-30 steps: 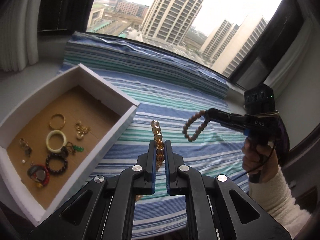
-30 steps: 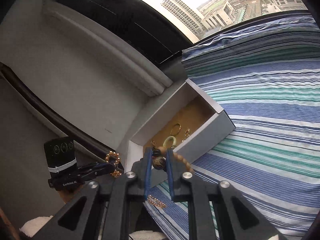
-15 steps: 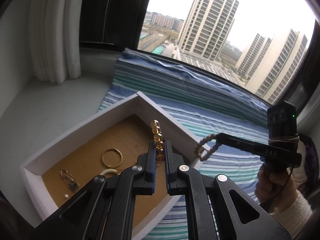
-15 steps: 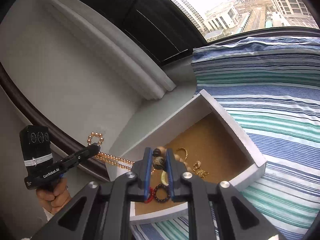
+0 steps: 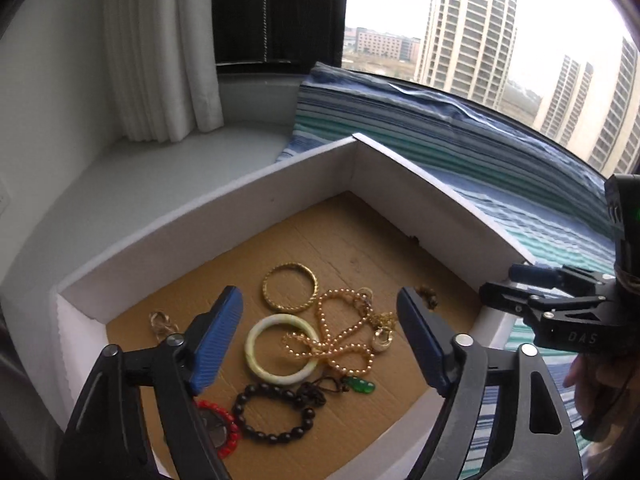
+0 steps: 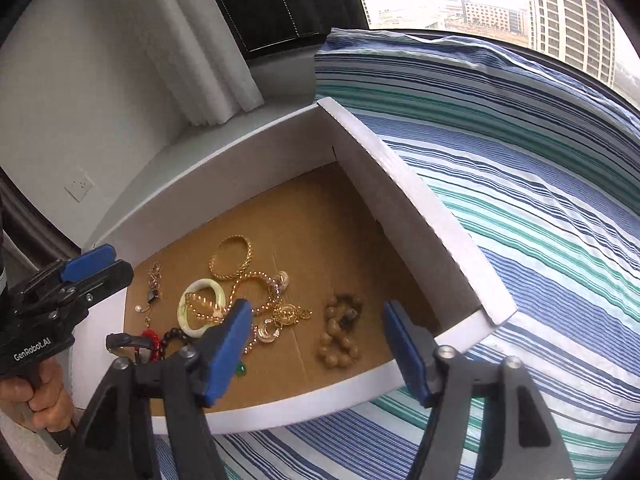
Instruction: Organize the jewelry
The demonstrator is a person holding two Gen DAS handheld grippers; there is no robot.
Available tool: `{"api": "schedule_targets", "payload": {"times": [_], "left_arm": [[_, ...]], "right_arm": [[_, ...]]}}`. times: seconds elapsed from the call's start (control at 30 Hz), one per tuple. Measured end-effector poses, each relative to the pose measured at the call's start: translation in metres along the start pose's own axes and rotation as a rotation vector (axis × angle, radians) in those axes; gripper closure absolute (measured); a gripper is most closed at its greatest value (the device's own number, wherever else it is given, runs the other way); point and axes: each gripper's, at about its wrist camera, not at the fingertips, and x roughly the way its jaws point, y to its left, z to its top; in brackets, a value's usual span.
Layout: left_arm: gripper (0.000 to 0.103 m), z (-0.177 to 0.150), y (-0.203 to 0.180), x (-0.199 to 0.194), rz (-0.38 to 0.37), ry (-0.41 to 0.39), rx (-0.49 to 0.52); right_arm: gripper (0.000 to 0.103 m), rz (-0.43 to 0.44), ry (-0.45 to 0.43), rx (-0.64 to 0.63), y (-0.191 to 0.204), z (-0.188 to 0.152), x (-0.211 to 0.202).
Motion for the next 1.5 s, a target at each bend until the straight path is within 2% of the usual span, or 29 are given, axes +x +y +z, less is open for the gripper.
{"api": "schedule_targets", "payload": {"times": [0.07,0.1,0.2,0.3,0.43,0.5,0.63,0.87,1.1,1.5], "left_arm": [[0.003,-0.006,-0.002,-0.015,0.059,-0.054,-0.011],[0.0,-0.01,-0.002,-0.022,0.09,-0.078,-0.019],[0.001,-0.023,-0.003,-0.045,0.187,-0.153,-0.023],[0.001,-0.03,-0.005,-0.055,0.258,-0.138,-0.01],[0.001,-0.037,-0.001,-0.068,0.274,-0.111,-0.012],[0.001,-0.04,0.004,-0.075,0.278,-0.11,-0.037],[0.001,-0.046,0.017,-0.084,0.247,-0.077,-0.095],[0.001,-0.054,0.03,-0.09,0.259,-0.051,-0.121],[0.001,-0.056,0.047,-0.09,0.253,-0.023,-0.195],[0.001,-0.054,0.049,-0.089,0.26,-0.015,-0.2]], "right_arm": [[0.027,-0.024,-0.018,-0.036,0.011,-0.005,-0.009],[0.026,-0.043,-0.029,-0.061,0.018,-0.009,-0.014],[0.026,-0.106,-0.067,-0.134,0.041,-0.016,-0.029],[0.025,-0.149,-0.09,-0.18,0.061,-0.02,-0.04],[0.023,-0.229,-0.122,-0.256,0.086,-0.022,-0.05],[0.023,-0.243,-0.133,-0.276,0.096,-0.022,-0.053],[0.023,-0.245,-0.13,-0.27,0.108,-0.023,-0.057],[0.023,-0.252,-0.121,-0.291,0.126,-0.031,-0.058],[0.023,-0.259,-0.112,-0.301,0.144,-0.036,-0.061],[0.023,-0.265,-0.108,-0.297,0.15,-0.037,-0.059]]}}
